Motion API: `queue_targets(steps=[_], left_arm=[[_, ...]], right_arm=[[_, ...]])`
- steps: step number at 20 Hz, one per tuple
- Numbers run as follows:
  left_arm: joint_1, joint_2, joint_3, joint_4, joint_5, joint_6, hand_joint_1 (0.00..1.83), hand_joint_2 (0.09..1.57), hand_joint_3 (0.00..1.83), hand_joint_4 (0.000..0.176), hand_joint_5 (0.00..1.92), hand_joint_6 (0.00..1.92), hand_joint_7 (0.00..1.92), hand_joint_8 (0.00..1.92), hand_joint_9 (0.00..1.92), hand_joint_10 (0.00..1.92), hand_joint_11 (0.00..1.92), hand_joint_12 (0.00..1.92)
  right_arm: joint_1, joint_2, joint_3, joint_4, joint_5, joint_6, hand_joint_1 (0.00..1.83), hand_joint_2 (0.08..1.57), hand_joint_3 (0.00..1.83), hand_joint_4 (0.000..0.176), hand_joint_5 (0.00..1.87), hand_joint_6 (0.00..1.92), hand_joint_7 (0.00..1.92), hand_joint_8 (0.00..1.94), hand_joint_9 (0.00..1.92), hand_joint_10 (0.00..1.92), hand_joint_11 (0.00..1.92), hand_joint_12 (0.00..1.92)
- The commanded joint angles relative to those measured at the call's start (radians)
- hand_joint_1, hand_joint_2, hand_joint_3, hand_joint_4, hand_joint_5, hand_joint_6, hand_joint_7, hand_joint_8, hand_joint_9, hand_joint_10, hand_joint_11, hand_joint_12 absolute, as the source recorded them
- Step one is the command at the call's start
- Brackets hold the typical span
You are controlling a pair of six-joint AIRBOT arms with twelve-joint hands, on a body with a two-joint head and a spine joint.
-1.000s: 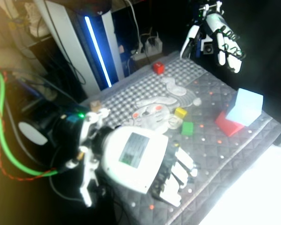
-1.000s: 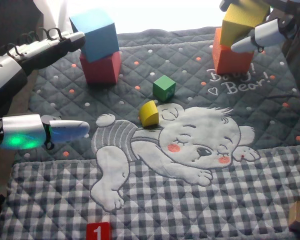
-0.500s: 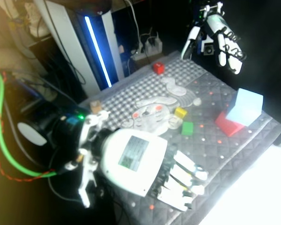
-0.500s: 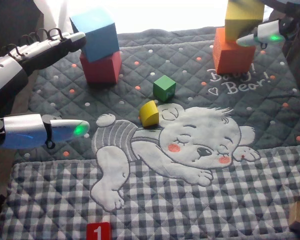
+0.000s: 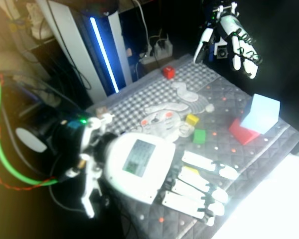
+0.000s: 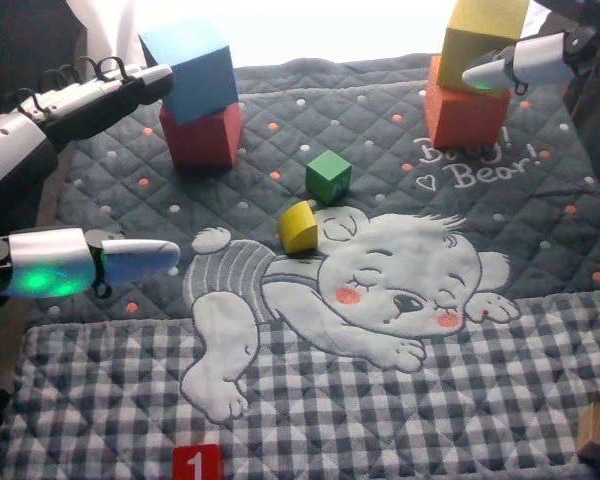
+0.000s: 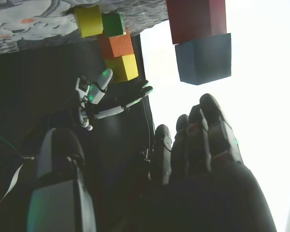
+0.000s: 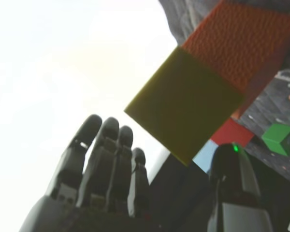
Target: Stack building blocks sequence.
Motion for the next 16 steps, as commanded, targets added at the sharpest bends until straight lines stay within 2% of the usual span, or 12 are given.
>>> queue_targets(steps=[1,2,3,5,6,7,8,9,10,12,14,16], left_arm=[[-0.012,-0.001,0.006,0.001,-0.126,-0.009,0.76,0.96,0.0,0.103,0.18,0.0,0.11,0.0,0.1,0.0,0.0,0.59],[-0.012,0.001,0.007,0.002,-0.132,-0.009,0.77,0.95,0.0,0.109,0.19,0.0,0.12,0.0,0.11,0.0,0.0,0.58],[-0.012,0.002,0.008,0.002,-0.137,-0.009,0.77,0.95,0.0,0.109,0.19,0.0,0.12,0.0,0.11,0.0,0.0,0.58],[-0.011,0.009,0.007,-0.004,-0.17,-0.009,0.77,0.94,0.0,0.089,0.2,0.0,0.11,0.0,0.09,0.0,0.0,0.42],[-0.008,0.012,0.004,-0.01,-0.198,-0.009,0.76,0.94,0.0,0.098,0.19,0.01,0.12,0.0,0.1,0.0,0.0,0.51],[0.006,0.02,-0.014,-0.022,-0.29,-0.012,0.73,0.94,0.0,0.093,0.11,0.0,0.04,0.01,0.01,0.0,0.0,0.28],[0.008,0.022,-0.016,-0.022,-0.298,-0.013,0.8,0.95,0.0,0.106,0.1,0.0,0.04,0.01,0.0,0.0,0.0,0.11],[0.02,0.026,-0.027,-0.019,-0.352,-0.032,0.84,0.96,0.01,0.11,0.1,0.0,0.05,0.01,0.0,0.0,0.0,0.08],[0.042,0.028,-0.036,-0.018,-0.398,-0.053,0.83,0.95,0.0,0.118,0.11,0.0,0.05,0.0,0.01,0.0,0.0,0.27],[0.067,0.027,-0.048,-0.02,-0.455,-0.077,0.71,0.97,0.0,0.084,0.03,0.0,0.0,0.0,0.01,0.0,0.0,0.59],[0.081,0.018,-0.042,-0.04,-0.489,-0.105,0.63,1.02,0.01,0.015,0.0,0.0,0.01,0.0,0.08,0.01,0.0,0.89],[0.091,-0.006,-0.007,-0.066,-0.535,-0.186,0.47,1.12,0.02,0.0,0.02,0.0,0.07,0.0,0.17,0.02,0.0,0.82]], right_arm=[[0.01,0.018,-0.009,0.017,0.158,0.0,0.87,0.98,0.0,0.12,0.18,0.0,0.36,0.0,0.39,0.0,0.07,1.3],[0.002,0.046,-0.038,0.018,0.21,0.0,0.81,0.97,0.0,0.109,0.13,0.0,0.26,0.0,0.28,0.01,0.0,1.03],[-0.002,0.059,-0.052,0.02,0.232,0.0,0.81,0.97,0.0,0.109,0.13,0.0,0.26,0.0,0.28,0.01,0.0,1.03],[-0.033,0.133,-0.128,0.035,0.354,0.0,0.67,0.95,0.0,0.168,0.05,0.0,0.13,0.0,0.16,0.0,0.0,0.68],[-0.065,0.177,-0.174,0.05,0.433,0.0,0.68,0.97,0.0,0.165,0.02,0.01,0.05,0.01,0.07,0.0,0.0,0.46],[-0.19,0.267,-0.28,0.11,0.649,0.0,0.65,0.98,0.0,0.176,0.0,0.0,0.0,0.0,0.03,0.01,0.0,0.48],[-0.209,0.277,-0.299,0.121,0.682,0.0,0.65,0.96,0.0,0.176,0.01,0.0,0.01,0.0,0.02,0.0,0.0,0.56],[-0.304,0.31,-0.355,0.159,0.805,0.0,0.71,0.97,0.0,0.156,0.02,0.0,0.04,0.0,0.0,0.0,0.0,0.25],[-0.418,0.327,-0.401,0.207,0.933,0.0,0.71,0.99,0.0,0.139,0.0,0.0,0.05,0.0,0.0,0.0,0.0,0.11],[-0.547,0.328,-0.458,0.27,1.093,0.0,0.86,1.0,0.0,0.112,0.07,0.02,0.09,0.01,0.0,0.0,0.0,0.0],[-0.631,0.322,-0.49,0.31,1.185,0.0,0.85,1.0,0.0,0.154,0.06,0.01,0.06,0.0,0.0,0.0,0.0,0.0],[-0.656,0.32,-0.5,0.321,1.215,0.0,0.76,0.99,0.0,0.132,0.0,0.0,0.03,0.0,0.02,0.01,0.01,0.01]])
